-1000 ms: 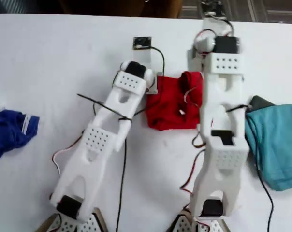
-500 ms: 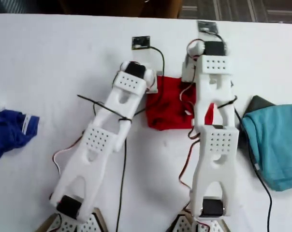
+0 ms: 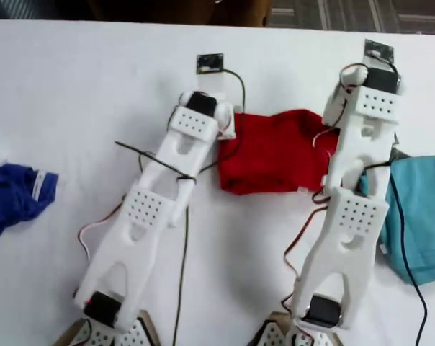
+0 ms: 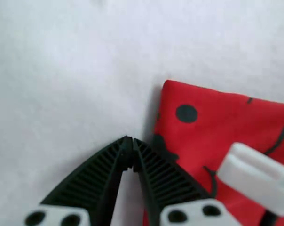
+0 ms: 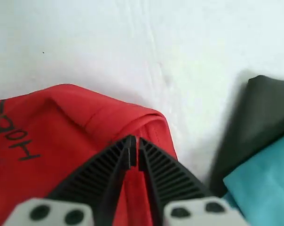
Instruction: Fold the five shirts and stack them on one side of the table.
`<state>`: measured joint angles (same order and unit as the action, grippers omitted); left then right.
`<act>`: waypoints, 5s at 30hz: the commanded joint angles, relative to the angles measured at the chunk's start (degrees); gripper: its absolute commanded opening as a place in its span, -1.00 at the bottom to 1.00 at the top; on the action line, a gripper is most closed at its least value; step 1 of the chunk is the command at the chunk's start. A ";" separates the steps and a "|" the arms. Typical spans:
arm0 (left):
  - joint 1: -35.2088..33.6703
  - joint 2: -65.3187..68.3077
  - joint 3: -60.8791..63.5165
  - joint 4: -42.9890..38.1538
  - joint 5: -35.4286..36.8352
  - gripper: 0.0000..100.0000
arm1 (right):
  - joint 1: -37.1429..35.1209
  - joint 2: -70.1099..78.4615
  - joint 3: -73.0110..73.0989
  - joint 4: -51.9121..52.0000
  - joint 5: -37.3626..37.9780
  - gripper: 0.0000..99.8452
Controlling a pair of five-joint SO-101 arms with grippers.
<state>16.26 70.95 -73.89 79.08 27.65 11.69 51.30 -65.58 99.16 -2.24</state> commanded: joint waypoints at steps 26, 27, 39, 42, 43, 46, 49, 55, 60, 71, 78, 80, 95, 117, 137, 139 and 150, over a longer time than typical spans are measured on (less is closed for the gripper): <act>-34.02 -1.85 -7.43 23.12 -5.36 -0.82 | -23.87 -16.92 17.67 -14.64 -10.02 -0.96; -35.08 -2.20 -7.43 23.30 -7.38 -0.82 | -23.87 -15.25 17.49 -15.69 -12.92 -0.96; -41.58 -2.29 -7.43 23.47 -9.67 -0.82 | -23.16 -0.66 17.41 -23.78 -20.22 -0.96; -41.41 -2.29 -7.43 23.47 -9.67 -0.82 | -23.87 0.66 17.41 -27.38 -20.22 -0.97; -41.41 -2.29 -7.43 23.47 -9.67 -0.82 | -24.31 0.92 17.41 -28.09 -20.22 -0.97; -41.67 -2.29 -7.43 23.56 -9.76 -0.82 | -25.54 1.45 17.41 -29.85 -20.04 -0.97; -42.11 -2.29 -7.43 23.56 -9.76 -0.82 | -26.15 1.01 17.32 -31.78 -19.78 -0.97; -41.93 -2.29 -7.34 23.56 -9.76 -0.82 | -25.80 1.01 4.66 -22.37 -17.85 -0.97; -40.97 -2.29 -7.25 23.65 -9.76 -0.82 | -22.73 1.10 -10.02 -11.74 -7.21 -0.96; -21.89 -6.51 -5.49 23.65 -9.76 -0.84 | -5.23 1.45 -16.09 2.33 11.25 -0.96; -0.53 -21.89 4.97 23.38 -13.89 -0.95 | -2.33 2.07 -13.71 1.63 11.96 -0.96; 3.60 -25.14 7.69 23.21 -13.89 -0.95 | -2.24 3.03 -14.07 1.27 11.96 -0.96; 14.59 -14.33 13.05 19.96 -13.89 -0.95 | -0.04 3.65 -14.33 -0.31 11.43 -0.96; 25.05 -11.25 18.68 23.38 -13.89 -0.95 | -2.77 -0.84 -14.33 -5.41 11.96 -0.96; 1.93 -39.65 13.85 15.91 -12.04 -0.95 | 1.01 -1.80 -14.33 -4.79 11.52 -0.96; -1.14 -36.57 13.85 12.92 -8.62 -0.95 | 0.66 -1.54 -14.33 -3.38 11.52 -0.96; -0.26 -19.43 13.41 3.78 -3.52 -0.95 | -6.73 -1.19 -13.80 -3.12 11.43 -0.96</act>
<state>15.21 50.90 -58.24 85.67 22.99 7.65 55.69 -79.03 95.82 9.36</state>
